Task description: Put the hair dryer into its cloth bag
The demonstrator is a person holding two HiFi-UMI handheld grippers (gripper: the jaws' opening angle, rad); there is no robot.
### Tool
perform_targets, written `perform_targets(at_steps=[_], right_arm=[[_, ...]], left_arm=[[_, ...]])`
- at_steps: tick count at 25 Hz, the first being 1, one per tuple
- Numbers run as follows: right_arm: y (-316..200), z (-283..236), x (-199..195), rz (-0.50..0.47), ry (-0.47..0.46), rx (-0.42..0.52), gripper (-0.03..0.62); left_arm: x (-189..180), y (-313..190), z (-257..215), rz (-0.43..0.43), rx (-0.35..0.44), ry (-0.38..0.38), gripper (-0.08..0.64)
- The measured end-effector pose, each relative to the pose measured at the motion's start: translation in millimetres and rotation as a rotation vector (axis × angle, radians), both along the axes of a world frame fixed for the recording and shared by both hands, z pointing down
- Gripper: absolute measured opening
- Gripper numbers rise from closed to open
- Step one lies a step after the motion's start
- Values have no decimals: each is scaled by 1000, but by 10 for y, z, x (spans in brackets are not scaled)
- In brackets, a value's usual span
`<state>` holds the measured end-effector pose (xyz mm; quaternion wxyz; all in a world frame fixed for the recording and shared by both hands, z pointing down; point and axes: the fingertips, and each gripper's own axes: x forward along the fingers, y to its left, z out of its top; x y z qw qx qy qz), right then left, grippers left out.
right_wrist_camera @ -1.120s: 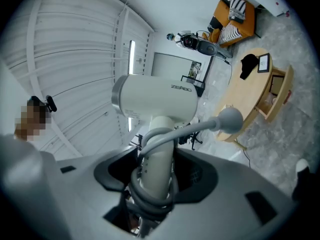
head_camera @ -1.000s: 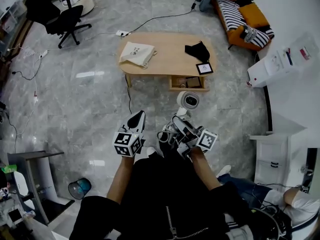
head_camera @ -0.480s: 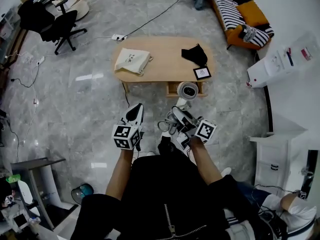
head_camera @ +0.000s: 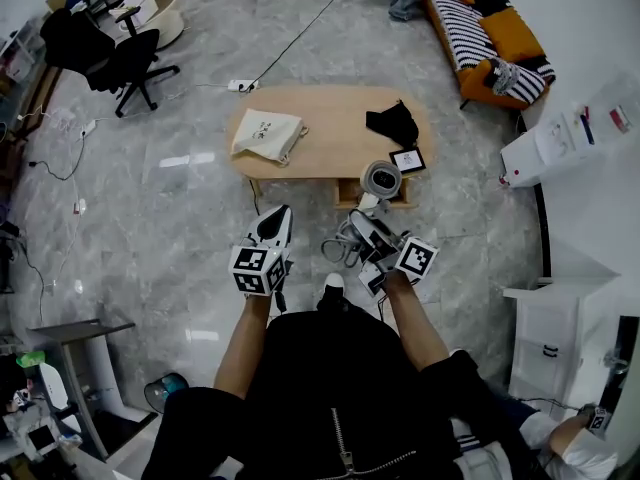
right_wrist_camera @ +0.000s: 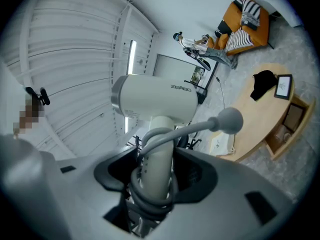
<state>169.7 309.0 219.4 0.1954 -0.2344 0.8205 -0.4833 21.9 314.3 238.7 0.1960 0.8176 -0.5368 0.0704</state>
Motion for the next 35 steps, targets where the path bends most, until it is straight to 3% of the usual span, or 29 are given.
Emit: perform_targets(at_steps=[16, 25, 35], right_arm=[[-404, 182, 116, -64, 15, -44, 224], [-774, 297, -37, -59, 27, -65, 224], [-1485, 315, -399, -15, 41, -79, 224]], left_arm=[[141, -426, 111, -58, -33, -8, 14], [-47, -756, 252, -63, -50, -4, 14], [-435, -1487, 416, -26, -81, 14, 14]])
